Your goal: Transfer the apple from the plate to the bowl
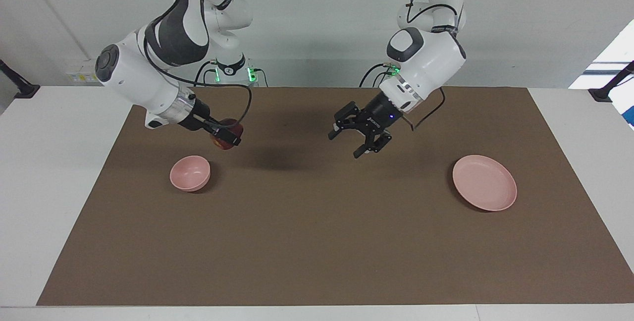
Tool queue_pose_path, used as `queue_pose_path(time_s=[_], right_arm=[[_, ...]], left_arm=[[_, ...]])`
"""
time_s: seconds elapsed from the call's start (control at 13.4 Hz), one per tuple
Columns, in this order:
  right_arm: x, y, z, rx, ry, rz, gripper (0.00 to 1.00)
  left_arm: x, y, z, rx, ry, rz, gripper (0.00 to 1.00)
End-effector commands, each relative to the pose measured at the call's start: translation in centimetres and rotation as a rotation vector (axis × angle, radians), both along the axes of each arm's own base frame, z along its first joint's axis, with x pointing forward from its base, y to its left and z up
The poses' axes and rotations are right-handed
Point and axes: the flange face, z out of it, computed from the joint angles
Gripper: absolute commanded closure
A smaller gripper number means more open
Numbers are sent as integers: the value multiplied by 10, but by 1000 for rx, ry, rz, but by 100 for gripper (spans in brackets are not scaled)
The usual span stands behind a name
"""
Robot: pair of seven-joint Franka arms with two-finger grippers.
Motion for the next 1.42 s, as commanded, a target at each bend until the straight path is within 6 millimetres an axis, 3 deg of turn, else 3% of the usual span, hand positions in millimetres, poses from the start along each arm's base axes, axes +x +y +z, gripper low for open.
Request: queue_pose_path(time_s=[0.0, 0.07, 0.22, 0.3, 0.45, 0.6, 0.89, 1.12, 1.34], right_arm=[[8, -14, -20, -52, -63, 87, 100], [13, -15, -29, -76, -81, 101, 100], [21, -20, -44, -100, -105, 144, 100], [23, -19, -51, -101, -101, 145, 100], [23, -18, -56, -100, -92, 150, 100], [22, -14, -62, -99, -83, 154, 100], [27, -12, -72, -105, -91, 153, 100], [33, -11, -77, -111, -107, 155, 100], [36, -9, -87, -116, -108, 144, 100]], left_arm=[[5, 34, 8, 163, 8, -10, 0], [9, 54, 8, 213, 8, 3, 0], [5, 69, 16, 257, 24, 4, 0], [10, 87, 22, 262, 21, 33, 0], [6, 101, 46, 271, 44, 46, 0], [7, 133, 85, 286, 91, 83, 0], [-6, 170, 156, 312, 157, 117, 0], [-34, 184, 187, 352, 245, 112, 0], [-56, 184, 213, 348, 222, 120, 0]])
